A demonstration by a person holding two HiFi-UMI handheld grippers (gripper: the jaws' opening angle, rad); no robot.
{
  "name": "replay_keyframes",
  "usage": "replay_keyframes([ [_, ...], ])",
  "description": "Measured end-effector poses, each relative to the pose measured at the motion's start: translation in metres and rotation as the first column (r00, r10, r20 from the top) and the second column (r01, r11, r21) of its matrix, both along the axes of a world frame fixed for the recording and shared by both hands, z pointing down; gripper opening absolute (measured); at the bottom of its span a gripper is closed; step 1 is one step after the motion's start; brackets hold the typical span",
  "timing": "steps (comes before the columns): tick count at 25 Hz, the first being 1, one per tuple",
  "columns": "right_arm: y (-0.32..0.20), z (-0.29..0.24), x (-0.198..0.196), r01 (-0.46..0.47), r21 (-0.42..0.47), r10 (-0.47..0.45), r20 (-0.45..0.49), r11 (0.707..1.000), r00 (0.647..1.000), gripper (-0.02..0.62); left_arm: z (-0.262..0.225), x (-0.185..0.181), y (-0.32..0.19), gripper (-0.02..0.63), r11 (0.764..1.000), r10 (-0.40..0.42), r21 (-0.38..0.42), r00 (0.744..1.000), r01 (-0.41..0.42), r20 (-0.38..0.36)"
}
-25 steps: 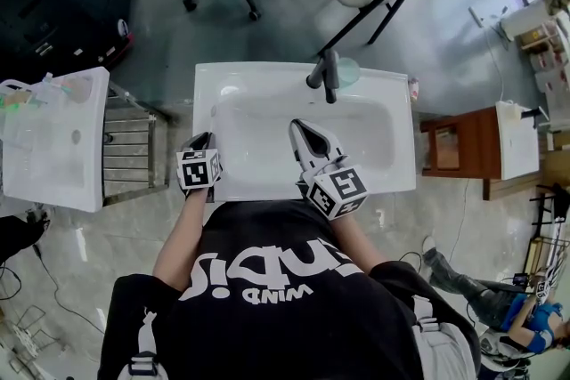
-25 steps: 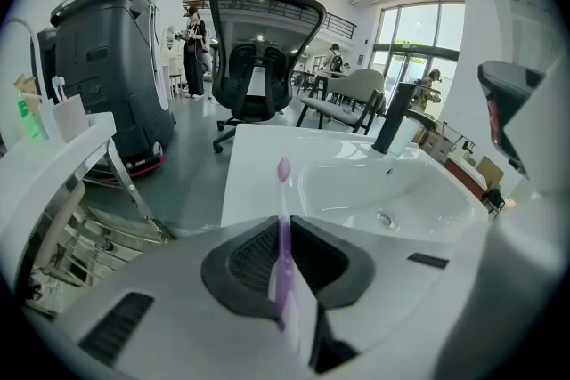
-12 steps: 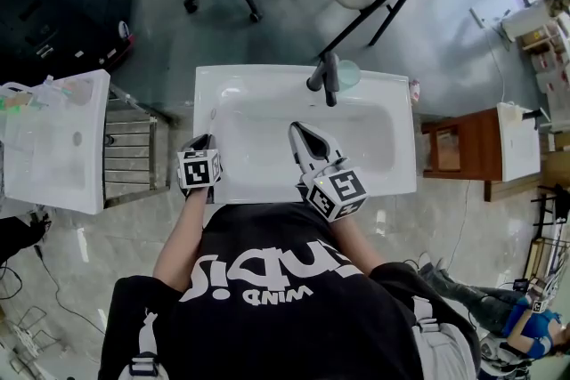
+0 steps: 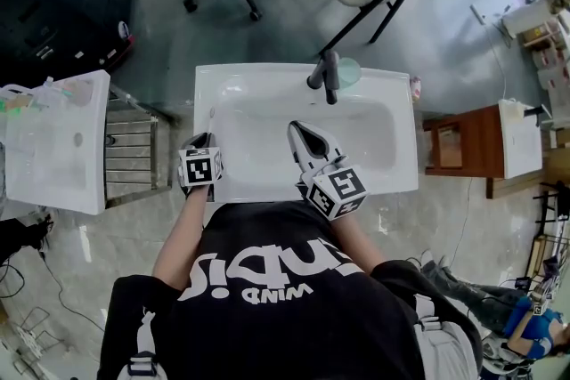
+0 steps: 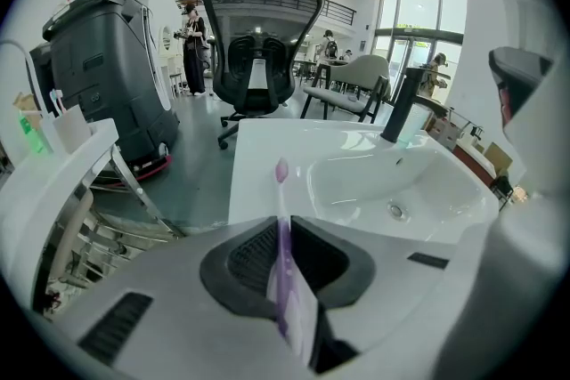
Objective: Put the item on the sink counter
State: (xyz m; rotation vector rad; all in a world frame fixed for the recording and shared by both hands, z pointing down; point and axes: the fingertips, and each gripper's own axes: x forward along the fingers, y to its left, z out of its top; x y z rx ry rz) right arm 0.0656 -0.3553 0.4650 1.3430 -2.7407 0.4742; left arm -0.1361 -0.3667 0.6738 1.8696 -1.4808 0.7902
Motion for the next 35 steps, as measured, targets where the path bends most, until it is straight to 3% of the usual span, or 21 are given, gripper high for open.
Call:
replay_keyframes([
  [15,0.001,-0.001,0.000,-0.004,-0.002,0.004,-0.003,1.000,1.000,0.020,-0.002,0.002,0.000,0.092,1.000,0.014,0.002,1.000,-0.014,0.005],
  [21,0.001,0.000,-0.001,-0.009,-0.002,0.009,-0.002,1.000,1.000,0.020,-0.010,-0.005,-0.004,0.094,0.999,-0.008,0.052,1.000,0.008,0.001],
  [28,0.001,0.002,0.000,-0.014,-0.003,0.014,-0.001,1.000,1.000,0.020,-0.011,-0.012,-0.003,0.032,0.999,-0.014,0.051,0.999,0.011,0.050],
  [35,0.005,0.003,0.003,-0.018,-0.009,0.018,0.000,1.000,1.000,0.020,-0.034,-0.002,-0.002,0.021,0.996,0.012,0.090,1.000,-0.012,0.007],
])
